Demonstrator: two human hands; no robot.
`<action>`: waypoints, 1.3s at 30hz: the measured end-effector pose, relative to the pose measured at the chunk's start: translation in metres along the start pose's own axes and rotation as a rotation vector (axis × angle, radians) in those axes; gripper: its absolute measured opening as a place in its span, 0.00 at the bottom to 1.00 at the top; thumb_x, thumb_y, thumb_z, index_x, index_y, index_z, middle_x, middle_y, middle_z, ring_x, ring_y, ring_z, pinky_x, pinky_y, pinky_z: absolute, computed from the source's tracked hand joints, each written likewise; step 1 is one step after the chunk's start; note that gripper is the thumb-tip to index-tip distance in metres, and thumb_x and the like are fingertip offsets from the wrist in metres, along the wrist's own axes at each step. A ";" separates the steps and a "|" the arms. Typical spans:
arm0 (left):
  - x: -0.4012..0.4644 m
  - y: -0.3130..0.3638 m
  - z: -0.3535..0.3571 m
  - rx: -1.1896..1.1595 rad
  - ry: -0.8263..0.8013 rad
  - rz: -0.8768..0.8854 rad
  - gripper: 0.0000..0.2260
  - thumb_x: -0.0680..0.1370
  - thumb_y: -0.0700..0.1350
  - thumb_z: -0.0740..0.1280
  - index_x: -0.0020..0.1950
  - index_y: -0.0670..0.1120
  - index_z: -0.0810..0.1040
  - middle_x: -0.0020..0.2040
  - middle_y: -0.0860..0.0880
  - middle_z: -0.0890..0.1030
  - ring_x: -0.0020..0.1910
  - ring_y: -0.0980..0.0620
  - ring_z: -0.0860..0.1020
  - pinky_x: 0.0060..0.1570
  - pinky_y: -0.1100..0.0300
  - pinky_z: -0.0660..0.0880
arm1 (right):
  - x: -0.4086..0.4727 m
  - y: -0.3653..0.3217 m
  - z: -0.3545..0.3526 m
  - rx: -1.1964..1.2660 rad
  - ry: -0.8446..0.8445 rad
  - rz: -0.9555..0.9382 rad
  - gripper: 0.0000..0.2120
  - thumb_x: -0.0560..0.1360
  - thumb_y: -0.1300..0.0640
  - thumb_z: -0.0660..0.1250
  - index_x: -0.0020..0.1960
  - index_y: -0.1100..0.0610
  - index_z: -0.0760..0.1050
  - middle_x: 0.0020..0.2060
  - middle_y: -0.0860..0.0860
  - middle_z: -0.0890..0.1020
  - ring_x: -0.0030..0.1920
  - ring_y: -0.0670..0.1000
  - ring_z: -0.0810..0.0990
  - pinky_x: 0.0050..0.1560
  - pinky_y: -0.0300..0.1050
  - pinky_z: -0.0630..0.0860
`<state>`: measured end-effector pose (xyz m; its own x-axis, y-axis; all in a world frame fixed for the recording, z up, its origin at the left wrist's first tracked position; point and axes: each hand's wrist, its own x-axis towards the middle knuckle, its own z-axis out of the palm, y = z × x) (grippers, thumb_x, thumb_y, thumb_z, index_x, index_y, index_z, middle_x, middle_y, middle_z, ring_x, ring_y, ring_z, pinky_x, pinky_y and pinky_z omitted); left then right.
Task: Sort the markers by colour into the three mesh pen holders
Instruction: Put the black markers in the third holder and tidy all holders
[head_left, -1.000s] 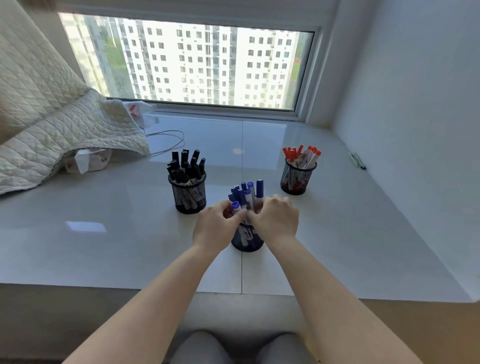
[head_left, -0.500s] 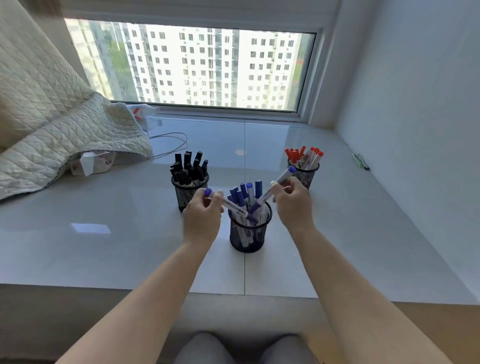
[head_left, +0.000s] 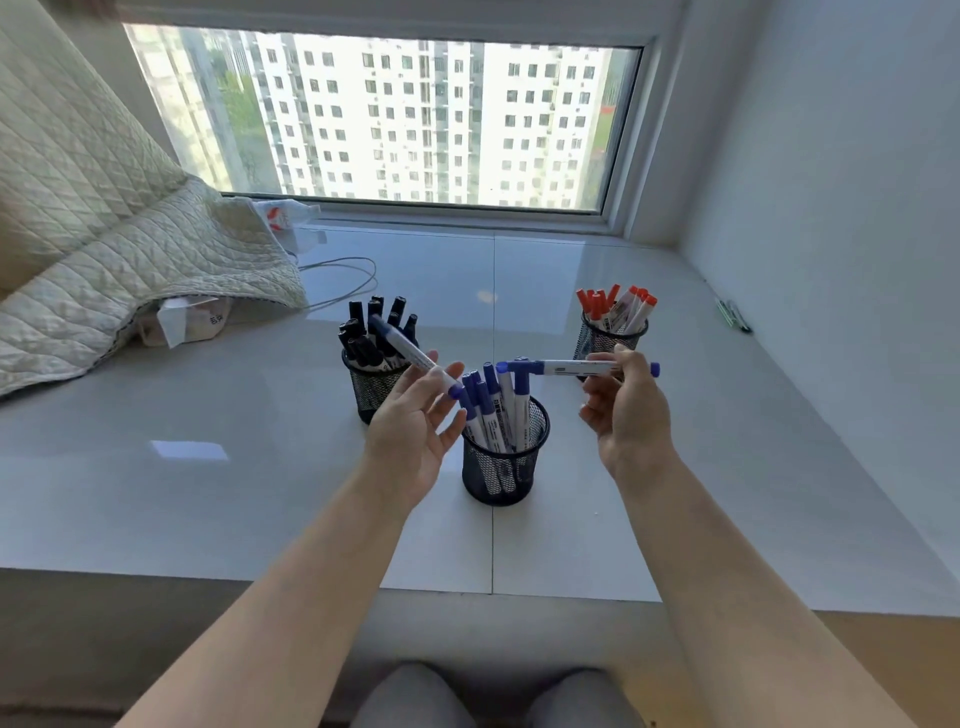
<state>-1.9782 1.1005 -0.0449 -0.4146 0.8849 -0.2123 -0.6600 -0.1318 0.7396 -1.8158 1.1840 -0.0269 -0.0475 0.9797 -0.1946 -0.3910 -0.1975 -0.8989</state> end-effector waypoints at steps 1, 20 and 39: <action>0.000 -0.001 0.002 0.029 -0.016 0.005 0.07 0.77 0.40 0.63 0.50 0.52 0.76 0.42 0.54 0.84 0.37 0.59 0.80 0.39 0.62 0.74 | 0.000 0.000 0.000 0.001 -0.008 0.002 0.12 0.76 0.54 0.59 0.37 0.55 0.76 0.22 0.47 0.76 0.26 0.45 0.71 0.30 0.38 0.67; -0.005 -0.021 -0.006 1.015 0.200 0.478 0.08 0.75 0.47 0.67 0.41 0.57 0.70 0.37 0.60 0.76 0.34 0.72 0.74 0.32 0.76 0.68 | -0.007 0.015 0.004 -0.080 -0.354 0.096 0.09 0.80 0.62 0.54 0.49 0.55 0.73 0.32 0.47 0.82 0.41 0.48 0.77 0.42 0.41 0.71; -0.010 -0.030 -0.003 1.111 0.251 0.634 0.30 0.72 0.44 0.71 0.69 0.52 0.59 0.43 0.59 0.74 0.35 0.65 0.77 0.40 0.58 0.74 | -0.013 0.038 -0.001 -0.906 -0.119 -0.648 0.19 0.72 0.59 0.70 0.60 0.53 0.69 0.34 0.45 0.76 0.34 0.47 0.78 0.39 0.37 0.73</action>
<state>-1.9564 1.0944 -0.0665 -0.6458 0.6820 0.3432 0.5102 0.0510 0.8586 -1.8293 1.1635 -0.0593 -0.1844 0.8937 0.4090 0.4379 0.4472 -0.7799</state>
